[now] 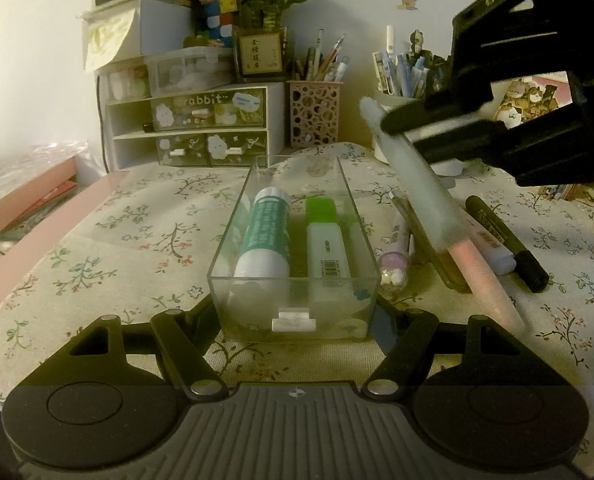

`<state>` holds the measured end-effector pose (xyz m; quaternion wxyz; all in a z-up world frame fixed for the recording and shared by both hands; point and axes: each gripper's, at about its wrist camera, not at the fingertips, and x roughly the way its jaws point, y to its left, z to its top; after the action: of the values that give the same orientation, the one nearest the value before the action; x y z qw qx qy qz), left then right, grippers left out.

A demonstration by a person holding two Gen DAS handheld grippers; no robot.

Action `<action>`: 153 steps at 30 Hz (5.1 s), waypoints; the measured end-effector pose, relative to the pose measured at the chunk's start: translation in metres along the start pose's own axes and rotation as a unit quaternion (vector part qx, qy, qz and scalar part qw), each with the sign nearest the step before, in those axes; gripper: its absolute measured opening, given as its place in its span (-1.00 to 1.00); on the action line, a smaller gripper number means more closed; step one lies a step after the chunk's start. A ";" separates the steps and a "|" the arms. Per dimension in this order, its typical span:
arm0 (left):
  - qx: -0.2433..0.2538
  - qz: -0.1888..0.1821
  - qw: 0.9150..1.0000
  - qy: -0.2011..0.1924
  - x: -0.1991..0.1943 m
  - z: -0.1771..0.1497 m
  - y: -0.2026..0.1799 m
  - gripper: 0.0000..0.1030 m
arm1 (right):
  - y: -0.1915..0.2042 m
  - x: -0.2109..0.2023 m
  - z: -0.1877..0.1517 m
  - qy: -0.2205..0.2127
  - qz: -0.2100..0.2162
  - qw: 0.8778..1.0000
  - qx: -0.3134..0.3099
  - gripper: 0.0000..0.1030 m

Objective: Organize stationery
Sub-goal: 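Place the white pen into the box beside the glue stick, release, then grasp the pink marker with the right tool, then lower the pink marker into the box beside the highlighter, release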

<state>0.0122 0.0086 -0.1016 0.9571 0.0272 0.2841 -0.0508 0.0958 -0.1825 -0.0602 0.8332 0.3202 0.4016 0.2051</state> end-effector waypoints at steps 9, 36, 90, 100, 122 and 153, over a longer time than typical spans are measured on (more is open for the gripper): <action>0.001 0.000 1.000 0.000 0.001 0.000 -0.001 0.41 | 0.005 0.016 0.002 0.005 0.023 0.999 0.032 -0.68; 0.003 -0.005 1.000 0.000 0.003 0.000 0.001 0.41 | 0.015 0.019 0.009 0.002 -0.098 0.995 -0.023 -0.59; 0.004 -0.003 1.000 -0.002 0.001 -0.001 0.000 0.40 | 0.010 -0.001 -0.018 -0.016 -0.188 0.973 -0.134 -0.91; 0.005 -0.001 1.000 -0.006 0.001 -0.002 -0.002 0.41 | 0.010 0.004 -0.029 0.008 -0.181 0.969 -0.169 -0.64; 0.006 -0.001 1.000 -0.006 0.001 -0.001 -0.001 0.41 | 0.026 -0.001 -0.018 -0.018 -0.162 0.974 -0.154 -0.64; 0.006 -0.002 1.000 -0.006 0.001 -0.001 -0.003 0.41 | 0.027 0.024 0.002 -0.025 -0.124 0.991 -0.050 -0.61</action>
<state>0.0123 0.0060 -0.1036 0.9586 0.0317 0.2777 -0.0544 0.1093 -0.1498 -0.0537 0.8767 0.2310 0.4068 0.1121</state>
